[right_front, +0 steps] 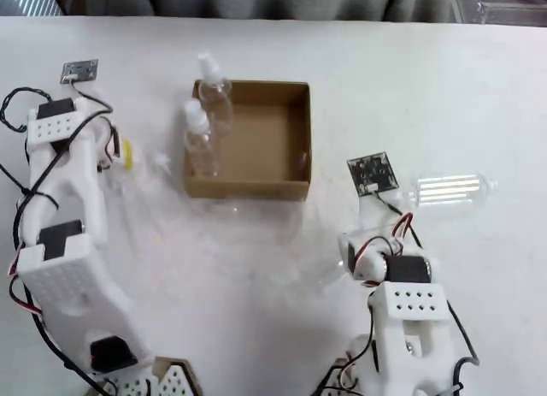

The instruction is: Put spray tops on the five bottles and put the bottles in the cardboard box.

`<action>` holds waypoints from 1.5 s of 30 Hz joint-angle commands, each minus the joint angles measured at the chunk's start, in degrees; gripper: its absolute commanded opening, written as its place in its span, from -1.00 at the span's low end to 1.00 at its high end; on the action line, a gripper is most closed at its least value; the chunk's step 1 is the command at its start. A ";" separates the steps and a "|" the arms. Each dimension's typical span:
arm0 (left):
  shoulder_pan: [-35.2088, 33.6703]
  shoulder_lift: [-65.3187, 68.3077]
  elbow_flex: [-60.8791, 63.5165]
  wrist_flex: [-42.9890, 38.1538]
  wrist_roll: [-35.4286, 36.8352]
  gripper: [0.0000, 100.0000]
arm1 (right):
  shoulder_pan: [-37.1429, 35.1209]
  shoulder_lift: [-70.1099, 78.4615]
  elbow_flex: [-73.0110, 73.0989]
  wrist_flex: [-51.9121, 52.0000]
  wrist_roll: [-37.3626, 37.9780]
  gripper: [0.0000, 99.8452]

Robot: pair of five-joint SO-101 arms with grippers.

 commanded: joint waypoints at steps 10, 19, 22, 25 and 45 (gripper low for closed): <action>0.75 -0.66 -2.90 2.90 -2.20 -0.56 | 0.48 0.40 0.70 -0.13 0.62 -0.97; 0.40 -0.66 -2.20 6.07 -2.29 -0.62 | 0.57 0.40 0.70 -0.13 0.62 -0.97; 0.40 -0.92 -0.53 6.24 -2.55 -0.63 | 0.48 0.40 0.70 -0.13 0.62 -0.97; 0.40 -4.18 2.64 5.36 -2.64 -0.63 | 0.48 0.40 0.70 -0.13 0.62 -0.97; -0.48 1.89 2.81 -5.54 0.18 -0.62 | 0.66 0.48 0.70 -0.13 0.62 -0.97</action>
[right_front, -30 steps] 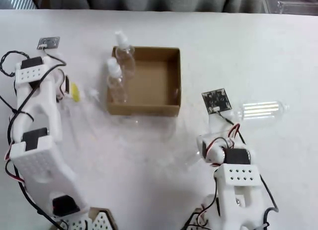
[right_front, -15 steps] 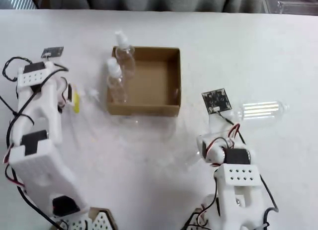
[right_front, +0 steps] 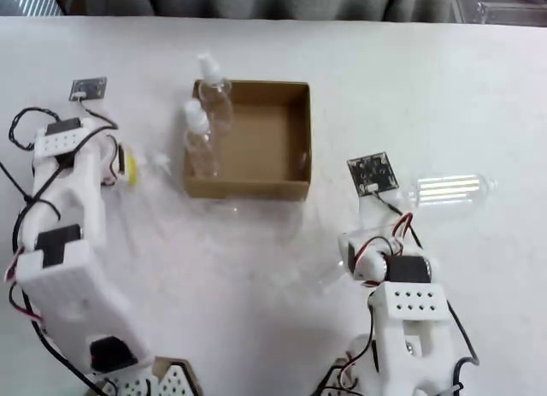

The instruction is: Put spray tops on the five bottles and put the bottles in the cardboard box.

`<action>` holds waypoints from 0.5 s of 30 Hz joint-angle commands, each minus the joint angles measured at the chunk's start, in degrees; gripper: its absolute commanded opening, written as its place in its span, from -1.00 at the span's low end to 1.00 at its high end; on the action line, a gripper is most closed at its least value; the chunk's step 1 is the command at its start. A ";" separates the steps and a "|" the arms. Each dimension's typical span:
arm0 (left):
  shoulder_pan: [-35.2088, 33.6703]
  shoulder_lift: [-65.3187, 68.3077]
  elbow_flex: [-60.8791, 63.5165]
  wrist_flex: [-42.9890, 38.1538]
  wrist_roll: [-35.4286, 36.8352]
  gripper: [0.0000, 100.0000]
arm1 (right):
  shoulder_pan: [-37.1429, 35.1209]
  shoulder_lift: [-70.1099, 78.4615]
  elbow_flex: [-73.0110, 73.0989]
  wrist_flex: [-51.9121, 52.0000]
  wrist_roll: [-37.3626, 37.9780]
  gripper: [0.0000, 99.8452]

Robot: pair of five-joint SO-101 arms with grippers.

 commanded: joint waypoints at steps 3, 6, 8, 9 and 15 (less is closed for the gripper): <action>-0.31 6.37 -11.52 6.33 1.41 -0.63 | 0.66 0.48 0.79 -0.13 0.62 -0.97; -0.48 7.52 -12.84 6.59 1.49 -0.65 | 0.66 0.48 0.79 -0.13 0.62 -0.97; -0.22 7.52 -12.84 6.68 1.32 -0.77 | 0.66 0.48 0.79 -0.13 0.62 -0.97; -0.13 7.52 -12.84 6.77 1.14 -0.88 | 0.66 0.48 0.79 -0.13 0.62 -0.97; -0.04 7.25 -13.36 10.90 1.41 -0.96 | 0.75 0.48 0.79 -0.13 0.62 -0.97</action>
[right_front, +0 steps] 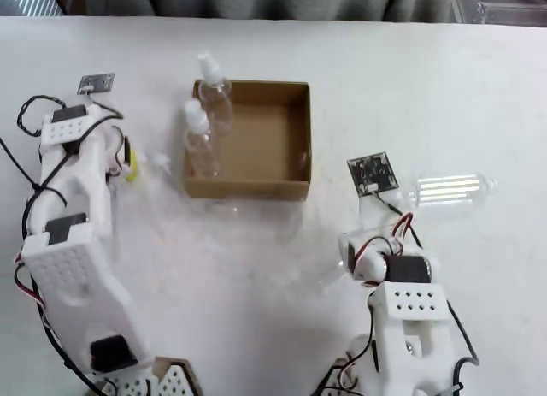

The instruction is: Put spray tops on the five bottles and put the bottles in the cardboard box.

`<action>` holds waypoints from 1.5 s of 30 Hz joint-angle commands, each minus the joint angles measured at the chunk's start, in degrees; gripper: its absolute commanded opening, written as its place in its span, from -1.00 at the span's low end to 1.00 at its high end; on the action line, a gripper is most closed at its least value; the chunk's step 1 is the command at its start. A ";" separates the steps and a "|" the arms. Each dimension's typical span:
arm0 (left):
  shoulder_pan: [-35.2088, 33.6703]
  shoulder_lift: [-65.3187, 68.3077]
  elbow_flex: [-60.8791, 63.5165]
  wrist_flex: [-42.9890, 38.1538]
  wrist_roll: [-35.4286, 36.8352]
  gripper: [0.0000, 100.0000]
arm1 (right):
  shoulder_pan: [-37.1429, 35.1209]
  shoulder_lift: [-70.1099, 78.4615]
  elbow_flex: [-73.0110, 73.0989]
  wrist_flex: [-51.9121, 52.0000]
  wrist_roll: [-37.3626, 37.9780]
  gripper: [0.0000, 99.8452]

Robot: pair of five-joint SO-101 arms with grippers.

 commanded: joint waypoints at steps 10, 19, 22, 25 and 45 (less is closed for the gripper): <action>1.19 -18.59 6.15 8.09 0.62 -0.96 | 0.75 0.48 0.79 -0.13 0.62 -0.97; 14.46 -44.18 25.05 7.82 0.62 -0.96 | 2.77 0.48 0.70 -0.13 0.62 -0.97; 20.79 -50.68 28.66 7.82 0.62 -0.96 | 6.37 0.40 0.26 -0.13 0.62 -0.97; 28.53 -56.48 31.38 7.65 0.62 -0.96 | 12.18 0.40 -1.67 0.40 0.62 -0.97; 72.92 -67.12 42.55 -24.53 8.35 -0.96 | 65.10 1.01 -0.62 -11.03 24.88 -0.97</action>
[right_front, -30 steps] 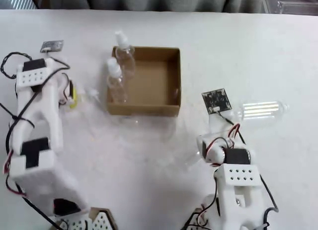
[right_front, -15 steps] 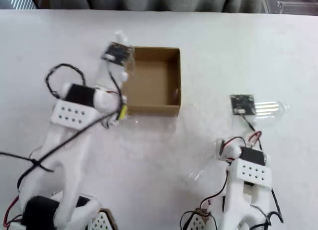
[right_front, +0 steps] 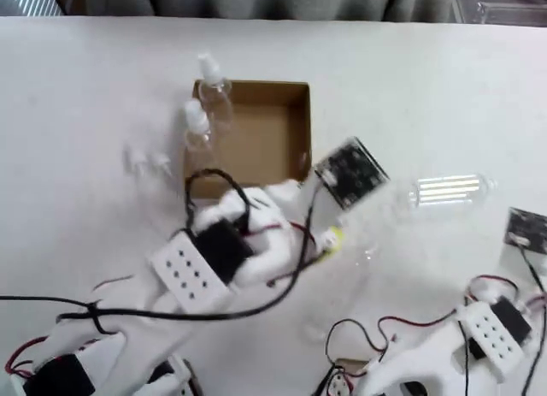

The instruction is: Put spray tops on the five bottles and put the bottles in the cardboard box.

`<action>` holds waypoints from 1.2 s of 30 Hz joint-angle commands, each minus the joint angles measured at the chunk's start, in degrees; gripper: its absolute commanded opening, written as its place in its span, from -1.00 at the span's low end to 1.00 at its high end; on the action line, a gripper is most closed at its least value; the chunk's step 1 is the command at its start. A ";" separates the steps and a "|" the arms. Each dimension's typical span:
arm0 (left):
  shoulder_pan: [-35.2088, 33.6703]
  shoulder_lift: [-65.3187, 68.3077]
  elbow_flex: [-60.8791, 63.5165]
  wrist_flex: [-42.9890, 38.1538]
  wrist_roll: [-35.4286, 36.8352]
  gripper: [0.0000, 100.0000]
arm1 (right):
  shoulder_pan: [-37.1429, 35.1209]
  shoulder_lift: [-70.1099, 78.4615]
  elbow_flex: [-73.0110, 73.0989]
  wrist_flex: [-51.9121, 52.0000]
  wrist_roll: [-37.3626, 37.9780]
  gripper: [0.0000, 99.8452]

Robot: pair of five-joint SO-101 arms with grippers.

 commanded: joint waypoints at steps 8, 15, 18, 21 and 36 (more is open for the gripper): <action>4.88 6.55 14.95 -39.74 15.74 -0.96 | 9.98 -0.22 4.31 -13.76 2.29 -0.97; 6.55 18.95 10.46 -40.70 15.91 -0.67 | 10.24 -0.22 4.92 -14.46 2.29 -0.97; 6.46 18.95 11.16 -40.70 15.91 -0.47 | 10.24 -0.22 4.92 -14.46 2.29 -0.97; 6.37 17.89 11.25 -39.74 15.91 -0.44 | 9.89 -0.22 4.92 -14.20 2.29 -0.97; -11.47 -15.52 11.16 -7.82 15.38 -0.26 | 8.57 -0.22 6.33 -14.11 2.20 -0.97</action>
